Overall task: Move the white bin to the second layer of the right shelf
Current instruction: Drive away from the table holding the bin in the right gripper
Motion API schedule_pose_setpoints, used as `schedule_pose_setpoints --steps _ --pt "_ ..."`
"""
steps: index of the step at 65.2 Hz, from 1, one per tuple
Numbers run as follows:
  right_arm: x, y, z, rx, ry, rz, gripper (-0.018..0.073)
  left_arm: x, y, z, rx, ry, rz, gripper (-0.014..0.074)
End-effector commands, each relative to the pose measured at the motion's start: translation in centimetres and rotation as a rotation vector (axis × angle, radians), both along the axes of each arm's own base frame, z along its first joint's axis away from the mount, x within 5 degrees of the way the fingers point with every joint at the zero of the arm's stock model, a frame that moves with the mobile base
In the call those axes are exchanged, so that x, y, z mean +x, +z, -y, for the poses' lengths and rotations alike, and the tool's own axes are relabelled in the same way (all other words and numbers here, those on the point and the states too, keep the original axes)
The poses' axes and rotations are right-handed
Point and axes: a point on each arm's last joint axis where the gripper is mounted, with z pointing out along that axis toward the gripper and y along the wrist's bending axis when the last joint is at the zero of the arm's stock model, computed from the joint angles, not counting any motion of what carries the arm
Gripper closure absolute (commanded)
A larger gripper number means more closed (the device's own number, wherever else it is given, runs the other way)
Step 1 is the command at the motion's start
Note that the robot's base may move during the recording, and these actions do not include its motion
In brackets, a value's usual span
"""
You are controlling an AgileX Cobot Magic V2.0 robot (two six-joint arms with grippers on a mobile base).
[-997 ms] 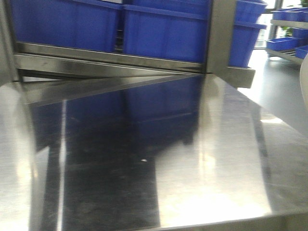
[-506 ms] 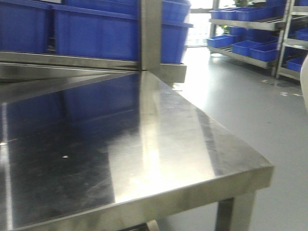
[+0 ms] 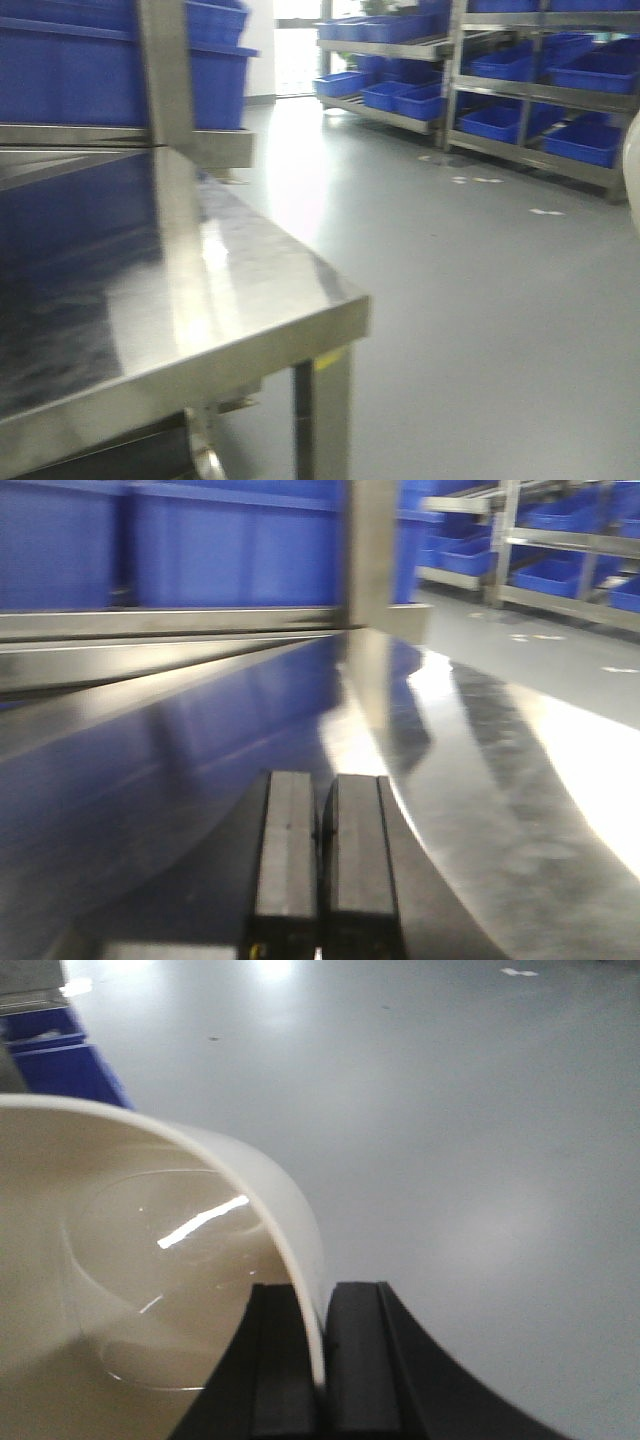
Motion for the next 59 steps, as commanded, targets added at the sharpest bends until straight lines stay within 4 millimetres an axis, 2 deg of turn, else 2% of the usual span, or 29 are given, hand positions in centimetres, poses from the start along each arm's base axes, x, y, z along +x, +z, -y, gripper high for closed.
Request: schedule_pose_setpoints --steps 1,59 --pt "0.24 1.71 0.07 0.0 -0.009 0.121 0.0514 0.03 -0.36 -0.01 -0.008 0.003 0.068 0.0512" --pt "0.24 1.71 0.07 0.0 -0.009 0.121 0.0514 0.03 -0.36 -0.01 -0.008 0.003 0.068 0.0512"
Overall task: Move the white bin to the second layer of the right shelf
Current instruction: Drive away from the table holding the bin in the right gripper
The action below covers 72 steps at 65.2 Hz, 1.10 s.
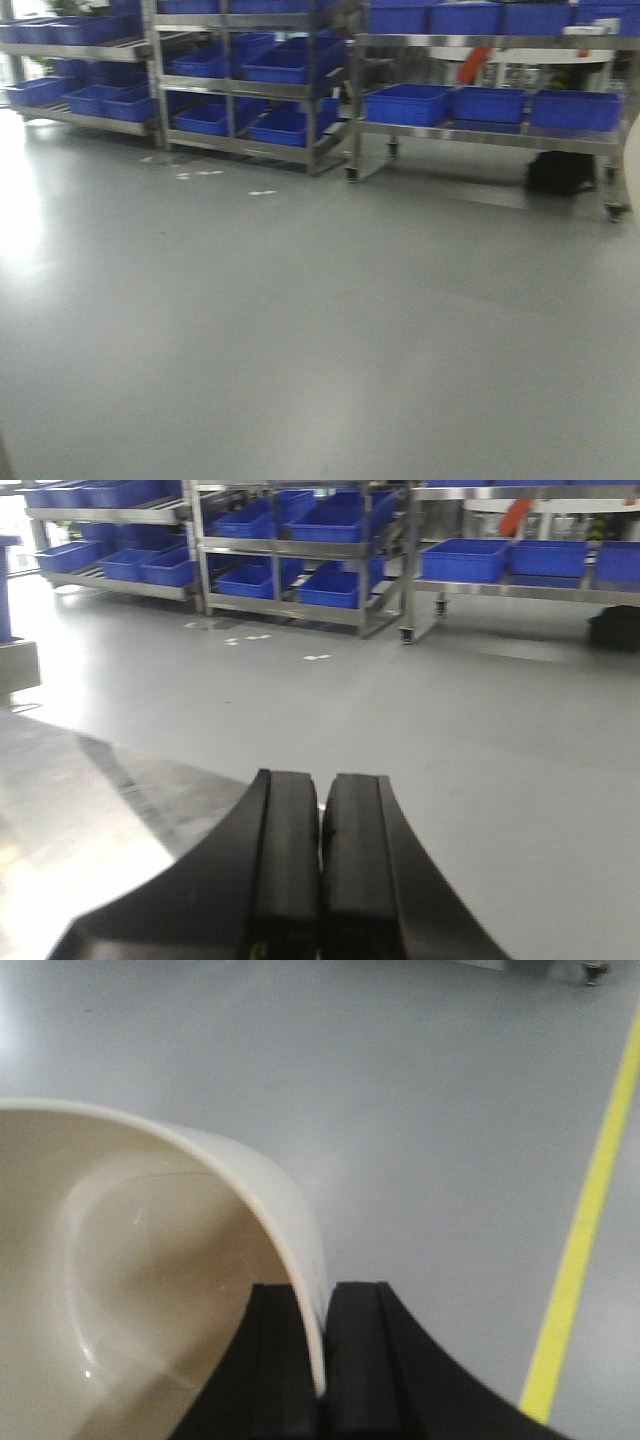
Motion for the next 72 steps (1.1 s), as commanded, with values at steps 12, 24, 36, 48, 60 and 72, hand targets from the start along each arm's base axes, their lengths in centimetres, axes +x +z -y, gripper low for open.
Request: schedule_pose_setpoints --steps 12,24,36,48,60,72 --pt "0.29 1.71 0.07 -0.001 -0.009 0.121 0.0514 0.03 -0.36 -0.01 -0.008 0.003 0.068 0.0512" --pt "0.29 1.71 0.07 -0.001 -0.009 0.121 0.0514 0.03 -0.36 -0.01 -0.008 0.003 0.068 0.0512" --pt "0.29 1.71 0.07 -0.001 -0.009 0.121 0.0514 0.03 -0.36 -0.01 -0.008 0.003 0.068 0.0512" --pt "0.29 1.71 0.07 -0.001 -0.009 0.121 0.0514 0.03 -0.36 -0.01 -0.008 0.003 0.068 0.0512" --pt "0.29 1.71 0.07 -0.001 -0.009 0.121 0.0514 0.03 -0.36 -0.01 -0.008 0.003 0.068 0.0512" --pt "0.29 1.71 0.07 -0.001 -0.009 0.121 0.0514 0.03 -0.36 -0.01 -0.008 0.003 0.068 0.0512"
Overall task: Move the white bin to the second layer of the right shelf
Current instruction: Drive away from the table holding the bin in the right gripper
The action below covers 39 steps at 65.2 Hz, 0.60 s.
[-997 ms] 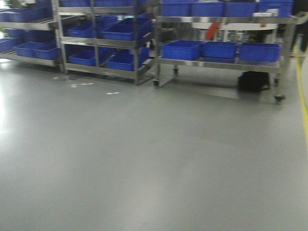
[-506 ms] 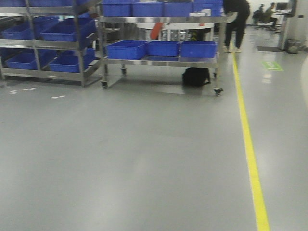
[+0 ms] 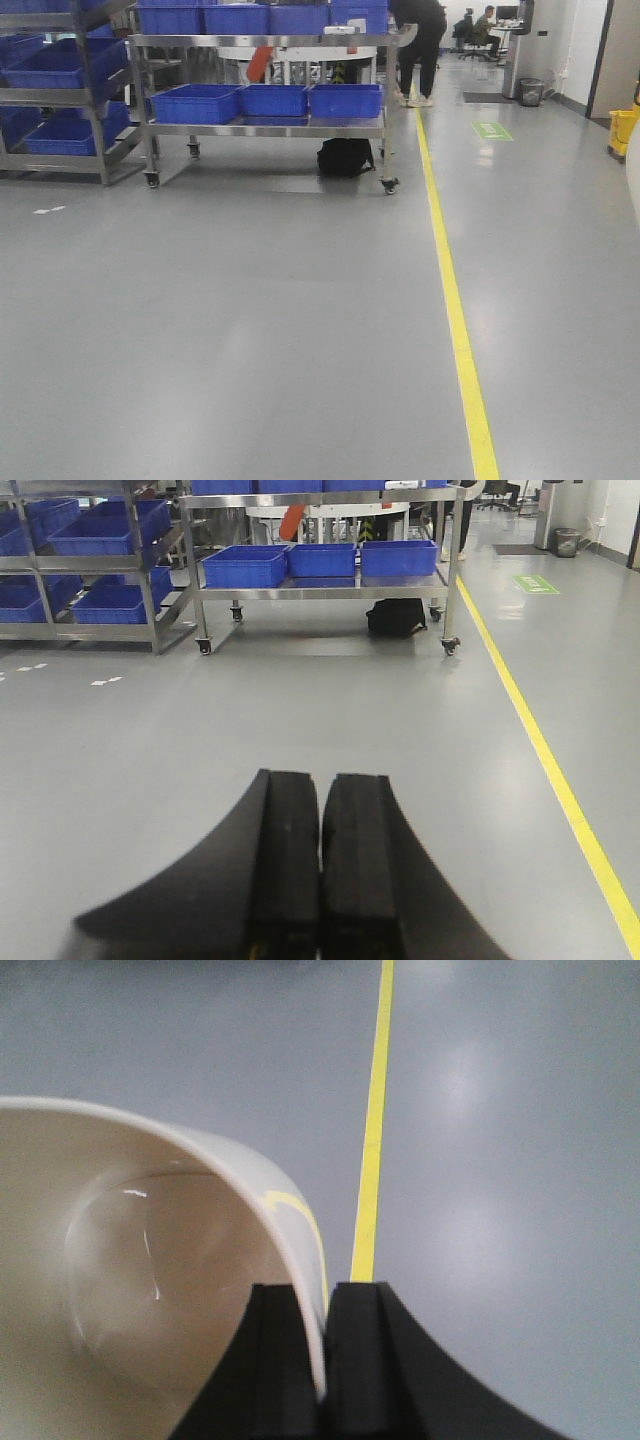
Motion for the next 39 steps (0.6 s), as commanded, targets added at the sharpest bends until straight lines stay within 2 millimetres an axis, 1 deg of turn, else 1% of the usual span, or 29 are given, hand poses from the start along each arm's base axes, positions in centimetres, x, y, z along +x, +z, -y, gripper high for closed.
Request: schedule_pose_setpoints --steps 1,39 --pt "0.29 1.71 0.06 0.001 -0.007 0.121 0.0514 0.03 -0.36 -0.01 -0.008 0.003 0.068 0.0512" --pt "0.29 1.71 0.06 0.001 -0.007 0.121 0.0514 0.03 -0.36 -0.01 -0.008 0.003 0.068 0.0512"
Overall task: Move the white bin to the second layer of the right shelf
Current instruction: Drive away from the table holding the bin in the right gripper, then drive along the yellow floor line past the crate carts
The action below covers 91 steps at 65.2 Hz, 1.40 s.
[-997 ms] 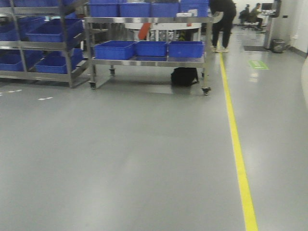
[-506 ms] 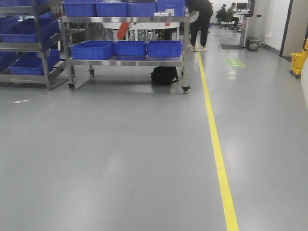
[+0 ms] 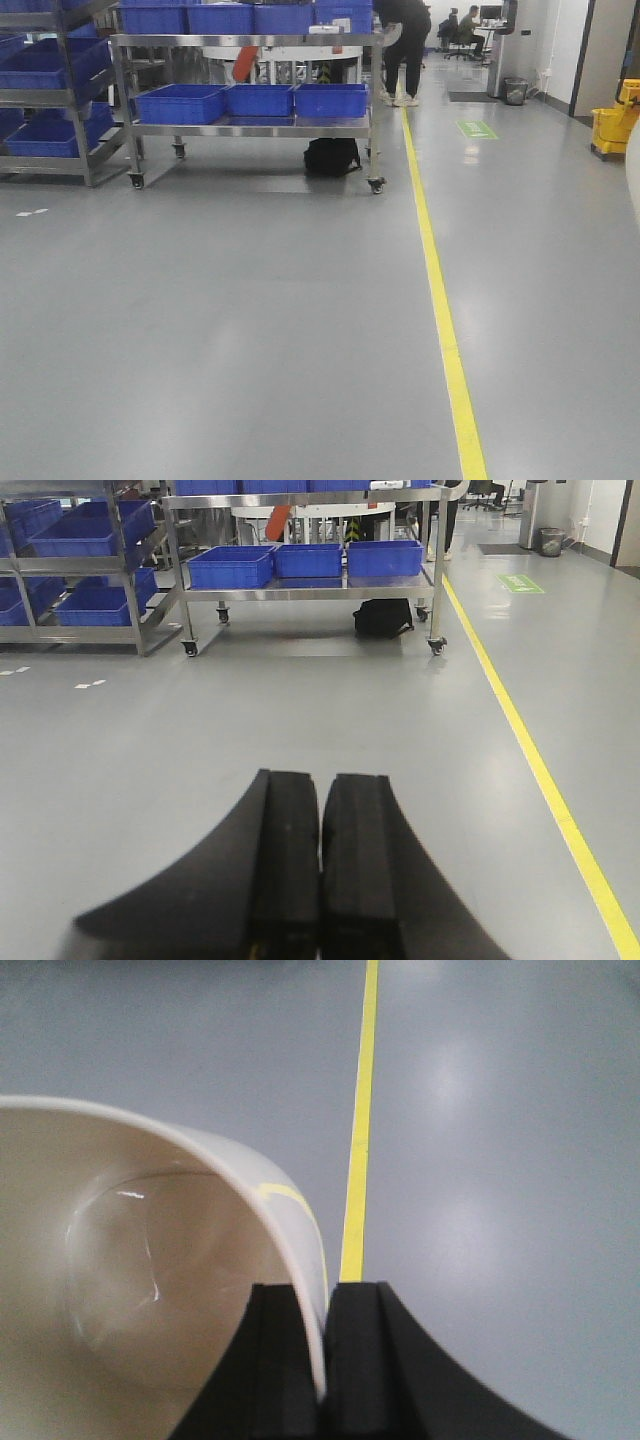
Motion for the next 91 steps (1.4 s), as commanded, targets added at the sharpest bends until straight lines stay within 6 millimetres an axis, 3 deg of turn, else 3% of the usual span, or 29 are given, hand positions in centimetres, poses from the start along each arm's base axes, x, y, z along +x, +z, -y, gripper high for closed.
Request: schedule_pose_setpoints --steps 1,91 --pt "0.29 1.71 0.06 0.001 -0.007 0.121 0.0514 0.03 -0.36 -0.01 -0.008 0.003 0.068 0.0512" --pt "0.29 1.71 0.06 0.001 -0.007 0.121 0.0514 0.03 -0.36 -0.01 -0.008 0.003 0.068 0.0512"
